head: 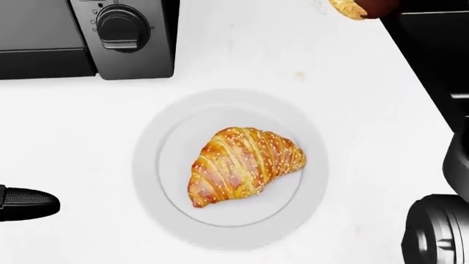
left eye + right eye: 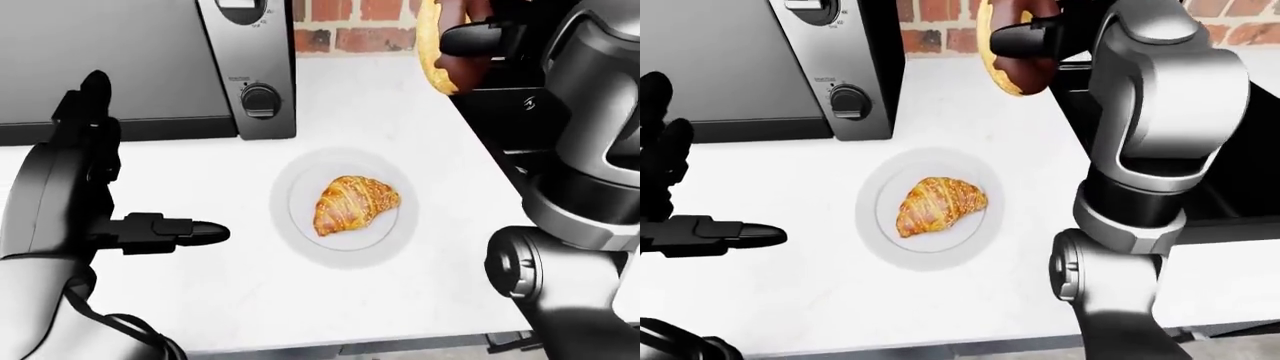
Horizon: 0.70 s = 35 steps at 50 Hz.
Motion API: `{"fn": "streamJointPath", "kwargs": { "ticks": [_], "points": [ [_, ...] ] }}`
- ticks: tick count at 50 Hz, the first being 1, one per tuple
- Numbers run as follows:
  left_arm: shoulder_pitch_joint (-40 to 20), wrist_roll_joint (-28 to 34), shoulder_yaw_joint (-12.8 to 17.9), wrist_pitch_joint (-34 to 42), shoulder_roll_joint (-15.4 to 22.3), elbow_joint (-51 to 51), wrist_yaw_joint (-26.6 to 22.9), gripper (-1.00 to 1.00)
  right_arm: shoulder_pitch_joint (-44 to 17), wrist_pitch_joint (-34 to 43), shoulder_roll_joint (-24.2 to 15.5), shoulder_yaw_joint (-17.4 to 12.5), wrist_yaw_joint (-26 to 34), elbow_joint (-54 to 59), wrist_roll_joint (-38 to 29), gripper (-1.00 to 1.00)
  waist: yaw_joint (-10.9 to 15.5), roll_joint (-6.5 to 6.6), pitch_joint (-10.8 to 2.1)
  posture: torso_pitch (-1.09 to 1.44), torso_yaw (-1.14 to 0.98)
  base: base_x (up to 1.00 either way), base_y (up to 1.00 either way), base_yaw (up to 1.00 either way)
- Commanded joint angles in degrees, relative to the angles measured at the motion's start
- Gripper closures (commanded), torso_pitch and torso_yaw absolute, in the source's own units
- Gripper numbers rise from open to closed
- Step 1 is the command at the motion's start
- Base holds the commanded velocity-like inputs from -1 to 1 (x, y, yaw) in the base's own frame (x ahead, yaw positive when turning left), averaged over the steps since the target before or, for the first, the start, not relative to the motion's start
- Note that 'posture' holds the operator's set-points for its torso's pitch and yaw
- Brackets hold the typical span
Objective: Place the pastries on the plates.
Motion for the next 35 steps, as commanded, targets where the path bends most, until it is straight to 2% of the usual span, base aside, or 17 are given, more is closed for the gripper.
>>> {"fn": "streamJointPath", "kwargs": {
  "ticks": [1,3,7,8,10,12,23,25,32,35],
  "points": [
    [-1.0,-0.3,0.1,-0.9,0.6,-0.8,1.1,-1.0,-0.7,-1.4,-0.5,-0.4,-2.2,-3.0,2.6,1.0,0.0,-0.03,-2.02,0.07,0.0,0.0,0.0,0.0],
    [-1.1,-1.0,-0.5,-0.6,0.7,-0.6,2.2,-1.0,-2.3,-1.2,-1.0,-0.6,-3.8,-2.6,4.3,1.0,0.0,-0.09,-2.68,0.05,0.0,0.0,0.0,0.0],
    [-1.1,-1.2,0.0,-0.1,1.6,-0.8,2.0,-1.0,0.3,1.0,0.3,-1.6,-7.5,-8.0,7.9,1.0,0.1,-0.19,-3.98,0.01,0.0,0.0,0.0,0.0],
    [-1.3,-1.0,0.0,0.2,1.8,-0.8,1.9,-1.0,2.9,1.2,0.5,-1.3,-7.9,-10.6,8.8,1.0,0.1,-0.22,-4.23,0.0,0.0,0.0,0.0,0.0],
    [-1.4,-0.7,-0.3,0.3,1.9,-0.8,1.7,-1.0,1.2,2.5,0.2,-2.1,-9.7,-10.7,10.4,1.0,0.2,-0.33,-4.42,0.0,0.0,0.0,0.0,0.0],
    [-1.3,-0.2,-0.7,0.0,1.3,-0.8,1.8,-1.0,3.1,2.8,0.6,-2.0,-10.9,-12.8,12.1,1.0,0.1,-0.37,-4.69,0.0,0.0,0.0,0.0,0.0],
    [-0.8,-0.2,-0.6,-0.6,0.6,-0.8,2.0,-1.0,1.9,3.3,-2.5,-2.1,-14.6,-13.6,17.4,1.0,0.2,-0.45,-4.81,0.0,0.0,0.0,0.0,0.0],
    [-0.8,0.2,-0.8,-0.5,0.6,-0.8,1.9,-1.0,1.9,3.7,-2.4,-3.0,-15.5,-14.9,18.6,1.0,0.2,-0.47,-4.83,0.0,0.0,0.0,0.0,0.0],
    [-1.0,0.6,-1.0,-0.1,0.8,-0.8,1.7,-1.0,2.5,5.8,-2.2,-3.4,-18.4,-18.3,22.1,1.0,0.3,-0.53,-4.72,0.0,0.0,0.0,0.0,0.0],
    [-1.4,1.5,-0.9,0.1,0.8,-0.8,0.7,-1.0,5.2,5.6,-1.0,-3.9,-19.9,-20.9,23.4,1.0,0.3,-0.56,-4.65,0.0,0.0,0.0,0.0,0.0]
  ]
}}
